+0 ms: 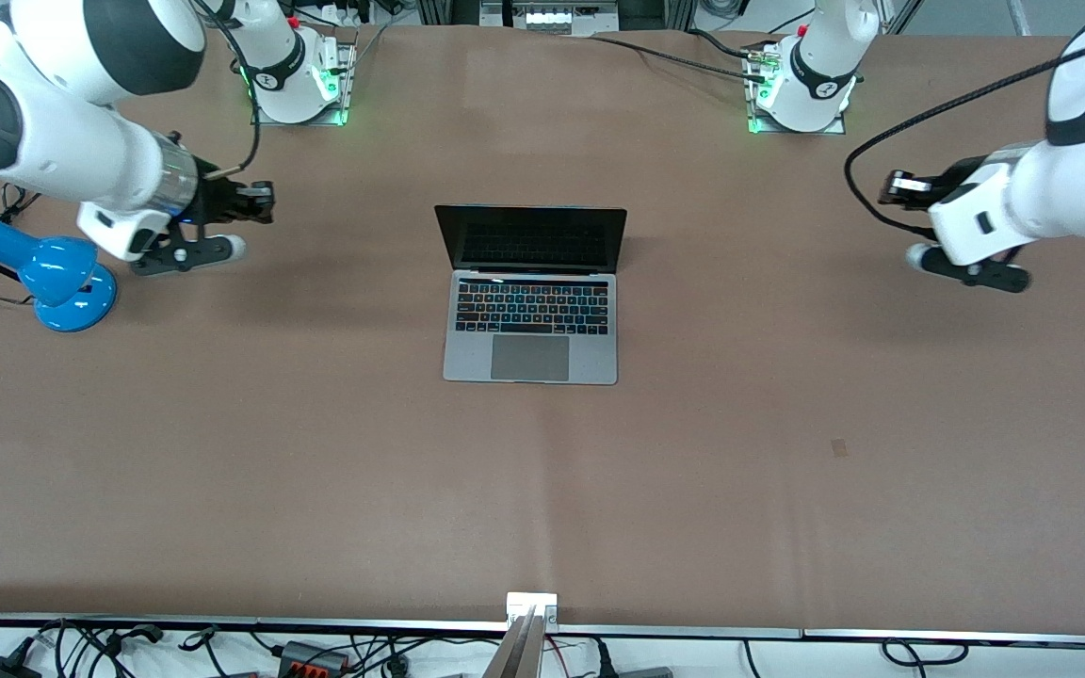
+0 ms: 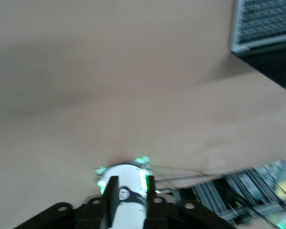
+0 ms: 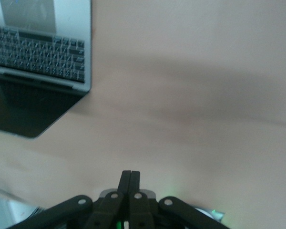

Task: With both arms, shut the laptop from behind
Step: 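Move both grippers over the laptop screen's back edge, then push the screen down with both grippers toward the keyboard, then press the lid shut with both grippers, then lift them away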

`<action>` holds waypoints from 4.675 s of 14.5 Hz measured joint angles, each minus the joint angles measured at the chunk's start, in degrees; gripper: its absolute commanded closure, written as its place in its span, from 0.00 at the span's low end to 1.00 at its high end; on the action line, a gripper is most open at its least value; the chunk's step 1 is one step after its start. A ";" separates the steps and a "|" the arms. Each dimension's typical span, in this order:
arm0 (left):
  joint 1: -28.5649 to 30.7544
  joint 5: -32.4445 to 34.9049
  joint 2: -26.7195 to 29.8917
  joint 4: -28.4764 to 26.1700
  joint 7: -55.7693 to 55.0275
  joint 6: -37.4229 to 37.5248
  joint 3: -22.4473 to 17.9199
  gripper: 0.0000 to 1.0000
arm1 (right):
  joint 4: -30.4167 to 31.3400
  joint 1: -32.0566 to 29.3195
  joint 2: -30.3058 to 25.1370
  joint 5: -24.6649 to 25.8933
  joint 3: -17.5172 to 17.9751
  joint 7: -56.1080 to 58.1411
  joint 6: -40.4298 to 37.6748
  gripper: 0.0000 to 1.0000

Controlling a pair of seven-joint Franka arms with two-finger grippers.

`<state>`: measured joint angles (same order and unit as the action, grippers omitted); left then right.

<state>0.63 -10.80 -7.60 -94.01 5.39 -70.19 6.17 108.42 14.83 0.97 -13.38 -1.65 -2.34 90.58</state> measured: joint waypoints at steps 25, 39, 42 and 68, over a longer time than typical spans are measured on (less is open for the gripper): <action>-1.41 -18.12 16.22 -42.49 -13.84 -53.70 39.99 0.99 | 4.82 25.15 11.87 -9.06 -0.37 -18.31 18.17 1.00; -0.07 -18.58 -3.15 -42.87 -6.14 -90.66 40.42 0.99 | -7.55 21.65 20.38 -9.29 -1.40 -18.31 18.58 1.00; 1.39 -18.58 -7.39 -39.79 -3.30 -92.99 39.83 0.99 | -10.03 20.83 22.52 -9.30 -1.41 -18.31 18.58 1.00; -4.92 -18.57 -32.83 -22.11 3.50 -97.55 27.92 1.00 | -22.34 18.68 44.54 -9.20 -2.27 -17.89 34.78 1.00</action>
<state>-4.29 -29.38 -40.43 -116.12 8.89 -167.74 34.08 86.08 33.51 45.51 -22.57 -3.92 -20.22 125.36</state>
